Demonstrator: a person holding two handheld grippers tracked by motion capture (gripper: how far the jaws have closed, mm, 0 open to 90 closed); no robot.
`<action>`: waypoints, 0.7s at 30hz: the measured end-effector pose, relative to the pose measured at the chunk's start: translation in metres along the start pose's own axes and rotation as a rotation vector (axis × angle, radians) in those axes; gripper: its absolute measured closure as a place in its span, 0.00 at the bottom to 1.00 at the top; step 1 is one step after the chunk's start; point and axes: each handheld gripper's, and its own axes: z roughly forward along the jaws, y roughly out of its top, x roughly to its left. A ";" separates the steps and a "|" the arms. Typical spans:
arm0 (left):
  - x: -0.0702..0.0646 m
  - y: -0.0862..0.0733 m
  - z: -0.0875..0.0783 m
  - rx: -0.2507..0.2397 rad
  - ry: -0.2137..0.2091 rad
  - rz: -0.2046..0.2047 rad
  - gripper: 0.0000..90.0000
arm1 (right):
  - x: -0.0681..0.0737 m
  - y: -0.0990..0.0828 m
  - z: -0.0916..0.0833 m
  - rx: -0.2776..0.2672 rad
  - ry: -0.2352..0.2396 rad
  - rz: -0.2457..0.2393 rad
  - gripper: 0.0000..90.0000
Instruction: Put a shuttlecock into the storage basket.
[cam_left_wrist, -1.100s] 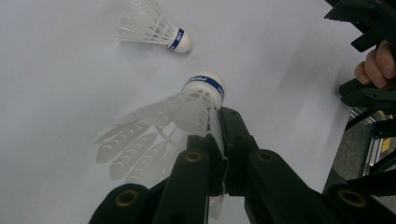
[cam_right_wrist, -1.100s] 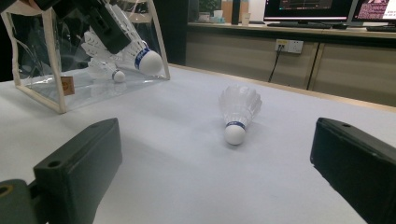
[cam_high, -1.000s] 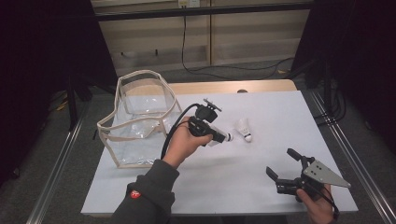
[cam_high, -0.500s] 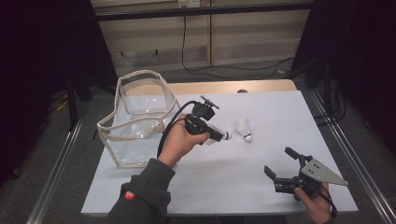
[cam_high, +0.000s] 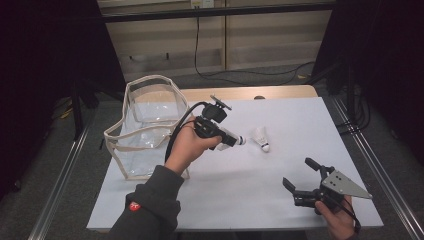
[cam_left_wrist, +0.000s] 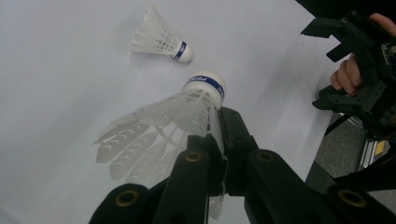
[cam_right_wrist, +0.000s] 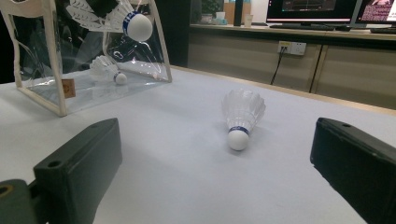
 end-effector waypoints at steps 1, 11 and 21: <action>0.000 0.001 -0.001 -0.001 0.002 -0.001 0.99 | 0.000 0.000 0.000 0.000 -0.001 0.001 0.02; 0.000 0.008 -0.010 0.014 0.003 0.002 0.99 | 0.000 -0.001 0.000 0.003 0.001 -0.001 0.02; 0.001 0.013 -0.019 0.009 0.020 -0.005 0.99 | 0.000 0.000 0.001 0.002 0.001 -0.002 0.02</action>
